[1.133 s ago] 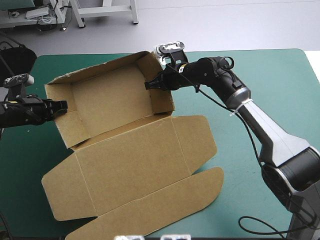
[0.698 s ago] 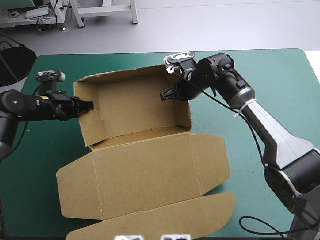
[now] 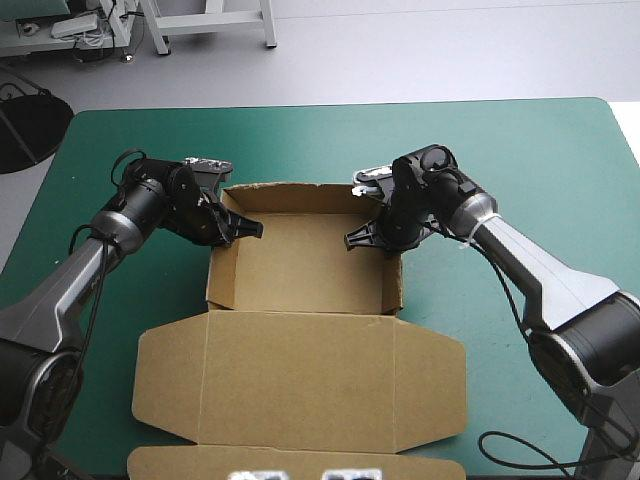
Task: Fold the box
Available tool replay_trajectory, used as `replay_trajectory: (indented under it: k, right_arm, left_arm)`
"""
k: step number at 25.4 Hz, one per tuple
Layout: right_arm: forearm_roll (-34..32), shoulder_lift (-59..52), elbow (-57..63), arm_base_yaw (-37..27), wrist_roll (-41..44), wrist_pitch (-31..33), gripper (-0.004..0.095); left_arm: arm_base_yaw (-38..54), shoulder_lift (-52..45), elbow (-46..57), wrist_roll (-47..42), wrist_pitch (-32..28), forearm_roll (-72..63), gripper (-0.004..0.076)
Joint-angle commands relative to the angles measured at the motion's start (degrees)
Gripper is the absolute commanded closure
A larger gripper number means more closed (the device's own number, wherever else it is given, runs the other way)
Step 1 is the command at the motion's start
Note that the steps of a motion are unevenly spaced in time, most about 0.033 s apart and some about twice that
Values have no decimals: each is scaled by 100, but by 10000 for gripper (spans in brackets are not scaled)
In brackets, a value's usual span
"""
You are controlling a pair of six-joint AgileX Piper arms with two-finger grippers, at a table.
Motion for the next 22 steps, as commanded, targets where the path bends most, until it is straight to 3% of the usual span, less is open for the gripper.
replay_trajectory:
  k: [1, 6, 12, 14, 18, 22]
  right_arm:
    - [624, -97, -115, -69, -27, -381, 908]
    - [1700, 238, -101, -445, -326, -747, 908]
    - [1419, 351, -101, -445, -479, -915, 890]
    - [1286, 351, -113, -445, -691, -754, 793]
    - [803, 351, -254, -445, -347, -520, 572]
    - [314, 351, -515, -445, -235, -229, 510]
  left_arm:
    - [-194, 22, -144, -46, -77, -550, 733]
    - [-194, 245, -144, -51, -111, -547, 733]
    - [-179, 274, -144, 254, -63, -492, 731]
    - [-172, 323, -144, 368, -22, -492, 707]
    - [-172, 431, -148, 1104, 252, -413, 537]
    - [-172, 455, -158, 1249, 357, -196, 311]
